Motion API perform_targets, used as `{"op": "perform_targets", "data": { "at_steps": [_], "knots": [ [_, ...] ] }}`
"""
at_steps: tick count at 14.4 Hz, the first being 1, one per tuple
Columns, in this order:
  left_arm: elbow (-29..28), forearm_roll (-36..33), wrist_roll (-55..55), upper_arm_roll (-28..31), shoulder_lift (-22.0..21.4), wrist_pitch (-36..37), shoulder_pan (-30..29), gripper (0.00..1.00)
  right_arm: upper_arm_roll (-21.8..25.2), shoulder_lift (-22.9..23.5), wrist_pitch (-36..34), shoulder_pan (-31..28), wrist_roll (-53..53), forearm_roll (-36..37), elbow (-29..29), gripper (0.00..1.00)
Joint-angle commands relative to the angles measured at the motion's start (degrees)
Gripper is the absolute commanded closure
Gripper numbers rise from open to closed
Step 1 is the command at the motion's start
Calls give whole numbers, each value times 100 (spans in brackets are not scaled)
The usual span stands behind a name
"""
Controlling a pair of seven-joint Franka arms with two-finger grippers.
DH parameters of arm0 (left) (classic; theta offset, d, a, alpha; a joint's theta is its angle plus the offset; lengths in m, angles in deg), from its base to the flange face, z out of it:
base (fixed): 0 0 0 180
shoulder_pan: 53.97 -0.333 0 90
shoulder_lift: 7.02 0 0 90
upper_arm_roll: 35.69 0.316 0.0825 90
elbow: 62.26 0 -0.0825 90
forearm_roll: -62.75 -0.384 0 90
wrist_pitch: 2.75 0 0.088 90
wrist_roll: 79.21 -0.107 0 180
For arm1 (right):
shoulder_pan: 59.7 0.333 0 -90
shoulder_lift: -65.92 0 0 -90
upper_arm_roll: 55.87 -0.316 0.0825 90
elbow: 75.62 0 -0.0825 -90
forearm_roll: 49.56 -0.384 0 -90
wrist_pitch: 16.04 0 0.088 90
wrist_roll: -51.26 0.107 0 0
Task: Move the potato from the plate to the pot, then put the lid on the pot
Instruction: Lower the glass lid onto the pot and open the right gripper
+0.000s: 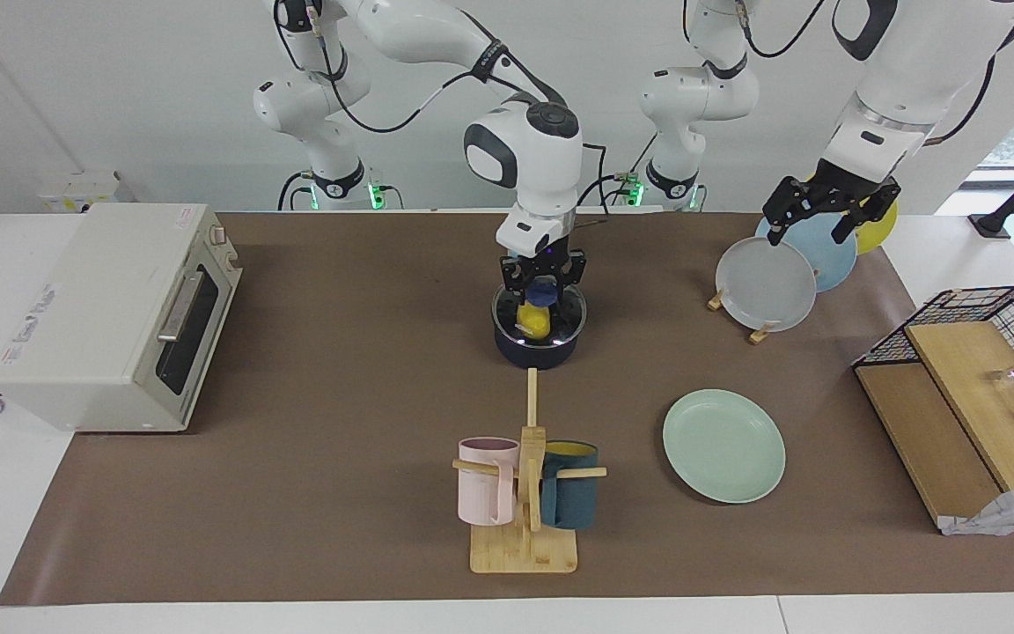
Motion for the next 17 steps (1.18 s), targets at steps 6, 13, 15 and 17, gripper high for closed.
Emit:
{"op": "perform_targets", "data": {
  "at_steps": [6,13,15,17],
  "knots": [
    [-89,-93,-279,4,-139,298,-19,0,-10,163,-959,-120,14,31,-709,0],
    [-80,-84,-324,-14,-139,334,-1,0,61,-443,-2164,-542,-109,30,-1079,0],
    [-80,-84,-324,-14,-139,360,-1,0,70,-583,-2446,-892,-616,31,-1098,0],
    [-80,-84,-333,-22,-139,360,-1,0,70,-706,-2805,-1375,-1310,39,-1063,0]
  ]
}}
